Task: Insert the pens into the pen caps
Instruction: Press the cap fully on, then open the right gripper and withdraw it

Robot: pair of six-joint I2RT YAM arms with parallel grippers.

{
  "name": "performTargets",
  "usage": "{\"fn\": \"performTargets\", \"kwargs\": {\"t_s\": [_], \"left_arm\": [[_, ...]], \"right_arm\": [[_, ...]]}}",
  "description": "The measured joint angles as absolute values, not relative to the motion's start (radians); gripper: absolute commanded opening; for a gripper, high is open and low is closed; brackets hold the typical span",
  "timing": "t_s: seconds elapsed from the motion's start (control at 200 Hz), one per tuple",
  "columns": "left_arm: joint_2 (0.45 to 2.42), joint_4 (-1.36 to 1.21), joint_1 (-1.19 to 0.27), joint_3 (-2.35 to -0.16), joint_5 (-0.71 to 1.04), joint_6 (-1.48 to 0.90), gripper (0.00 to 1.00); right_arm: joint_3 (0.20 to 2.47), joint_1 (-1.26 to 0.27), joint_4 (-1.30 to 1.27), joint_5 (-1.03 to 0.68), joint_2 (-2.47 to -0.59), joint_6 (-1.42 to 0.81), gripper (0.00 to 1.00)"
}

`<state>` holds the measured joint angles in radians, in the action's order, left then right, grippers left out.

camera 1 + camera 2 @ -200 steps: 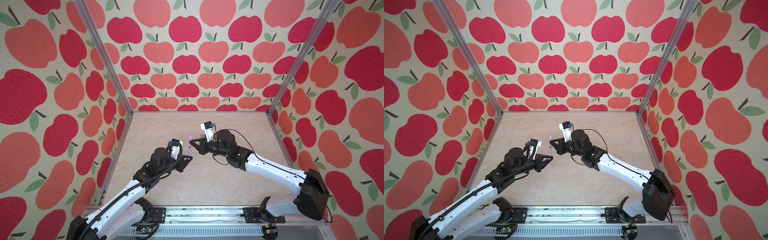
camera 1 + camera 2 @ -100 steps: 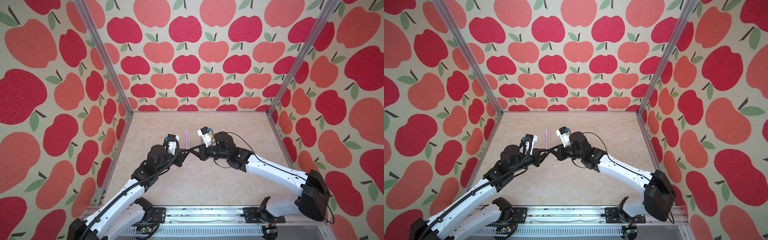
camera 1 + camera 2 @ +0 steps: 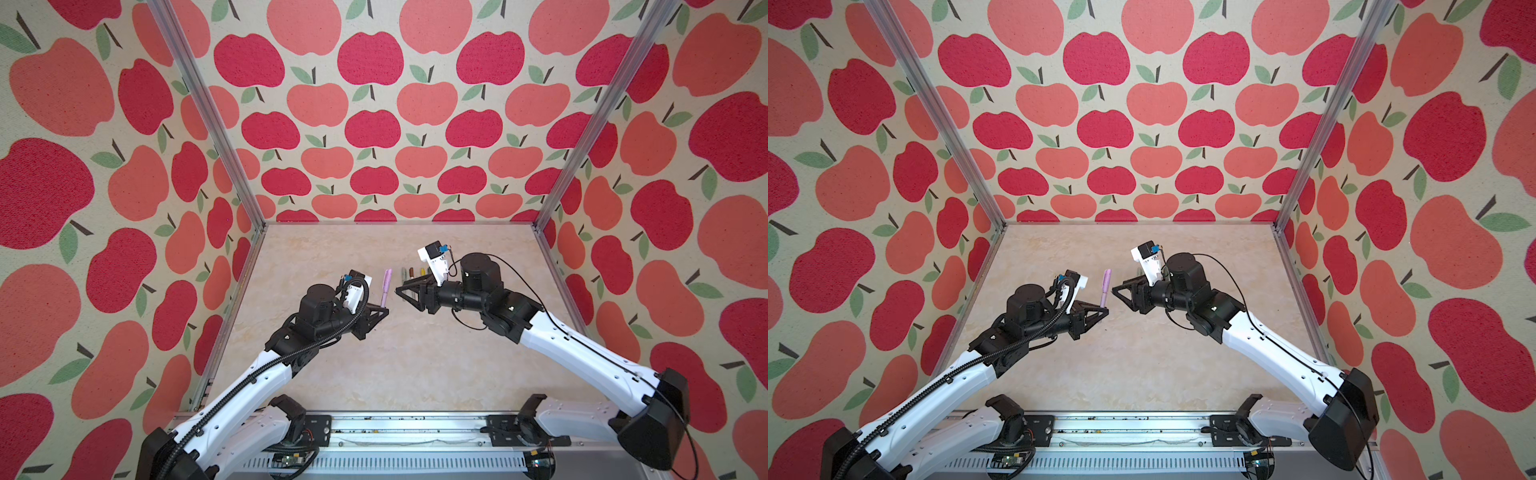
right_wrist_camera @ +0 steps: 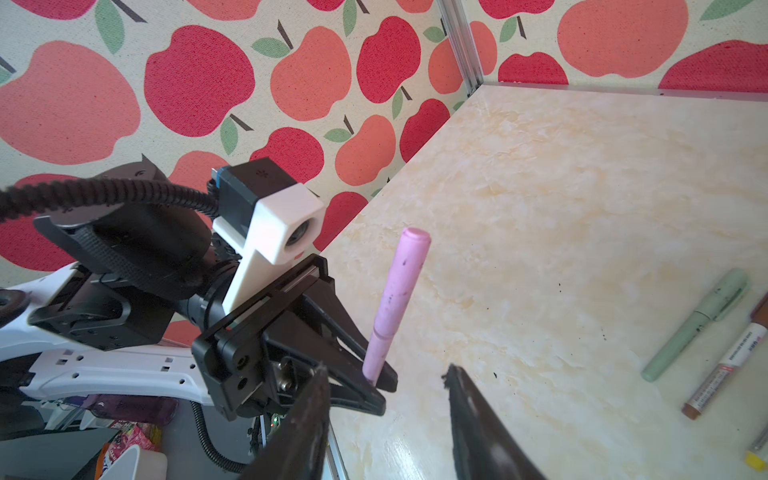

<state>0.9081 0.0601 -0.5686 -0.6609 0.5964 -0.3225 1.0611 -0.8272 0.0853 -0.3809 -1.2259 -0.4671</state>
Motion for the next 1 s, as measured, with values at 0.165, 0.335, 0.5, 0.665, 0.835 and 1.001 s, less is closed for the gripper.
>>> {"fn": "performTargets", "kwargs": {"t_s": [0.165,0.335,0.5,0.665,0.835,1.001], "left_arm": [[0.91,0.076,-0.589,-0.661,0.648,-0.311,0.0],[0.924,0.079,-0.6,-0.661,0.669,-0.311,0.01],[0.932,0.078,-0.601,-0.661,0.67,-0.312,0.01],[0.939,0.068,-0.609,-0.661,0.67,-0.312,0.01],[0.944,0.071,-0.616,-0.661,0.64,-0.303,0.0],[0.941,0.067,-0.62,-0.661,0.607,-0.29,0.0]], "right_arm": [[1.087,-0.809,0.083,-0.449,-1.261,-0.468,0.52],[1.097,-0.809,0.072,-0.497,-1.295,-0.476,0.45],[1.097,-0.809,0.069,-0.515,-1.311,-0.495,0.32],[1.097,-0.804,0.07,-0.514,-1.316,-0.507,0.19],[1.097,-0.804,0.061,-0.52,-1.33,-0.526,0.13],[1.097,-0.802,0.046,-0.523,-1.337,-0.532,0.1]]}}
